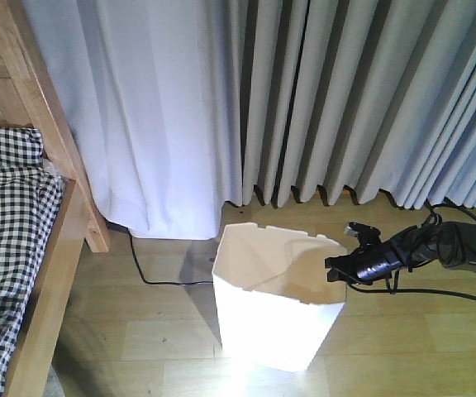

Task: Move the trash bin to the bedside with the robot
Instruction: 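Lower the bin to the floor beside the bed with the right gripper, then open the right gripper and lift it away from the bin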

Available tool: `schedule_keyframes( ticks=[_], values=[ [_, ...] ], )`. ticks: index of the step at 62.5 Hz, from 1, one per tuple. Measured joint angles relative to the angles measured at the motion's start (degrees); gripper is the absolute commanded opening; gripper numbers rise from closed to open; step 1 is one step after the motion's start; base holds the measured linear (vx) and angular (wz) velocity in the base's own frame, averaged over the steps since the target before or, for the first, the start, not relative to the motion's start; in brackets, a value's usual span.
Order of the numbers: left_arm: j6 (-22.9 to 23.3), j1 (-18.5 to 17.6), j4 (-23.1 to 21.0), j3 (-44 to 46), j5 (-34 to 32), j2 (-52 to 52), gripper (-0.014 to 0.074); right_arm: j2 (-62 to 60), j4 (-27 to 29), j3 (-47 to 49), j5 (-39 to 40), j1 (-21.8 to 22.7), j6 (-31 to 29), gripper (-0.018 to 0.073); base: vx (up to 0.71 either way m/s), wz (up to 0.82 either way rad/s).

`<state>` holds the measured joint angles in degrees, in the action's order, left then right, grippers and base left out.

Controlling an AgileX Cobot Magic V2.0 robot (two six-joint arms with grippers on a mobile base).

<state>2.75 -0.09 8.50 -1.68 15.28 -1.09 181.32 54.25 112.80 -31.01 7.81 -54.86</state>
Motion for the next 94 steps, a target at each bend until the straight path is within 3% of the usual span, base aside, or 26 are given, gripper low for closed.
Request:
schedule_keyframes(
  ticks=[21,30,39,50,58,73,94],
  values=[
    [0.0,0.0,0.0,0.0,0.0,0.0,-0.0006,-3.3,0.0,-2.2,0.1,2.8,5.1,0.0396,0.0,0.0],
    [0.0,0.0,0.0,0.0,0.0,0.0,-0.0006,-7.3,0.5,-9.7,1.6,5.8,4.5,0.0394,0.0,-0.01],
    [0.0,0.0,0.0,0.0,0.0,0.0,-0.0006,-15.2,1.5,-22.1,9.9,6.6,0.8,0.0394,0.0,0.0],
    [0.0,0.0,0.0,0.0,0.0,0.0,-0.0006,-31.0,4.3,-38.7,22.1,6.5,-7.0,0.0394,0.0,0.0],
    [0.0,0.0,0.0,0.0,0.0,0.0,-0.0006,-44.5,4.9,-47.7,25.2,6.5,-12.8,0.0394,0.0,0.0],
    [0.0,0.0,0.0,0.0,0.0,0.0,-0.0006,-72.0,5.1,-58.2,23.3,6.5,-16.8,0.0394,0.0,0.0],
    [0.0,0.0,0.0,0.0,0.0,0.0,-0.0006,-109.2,5.1,-60.8,11.9,6.5,-17.0,0.0394,0.0,0.0]
  ],
)
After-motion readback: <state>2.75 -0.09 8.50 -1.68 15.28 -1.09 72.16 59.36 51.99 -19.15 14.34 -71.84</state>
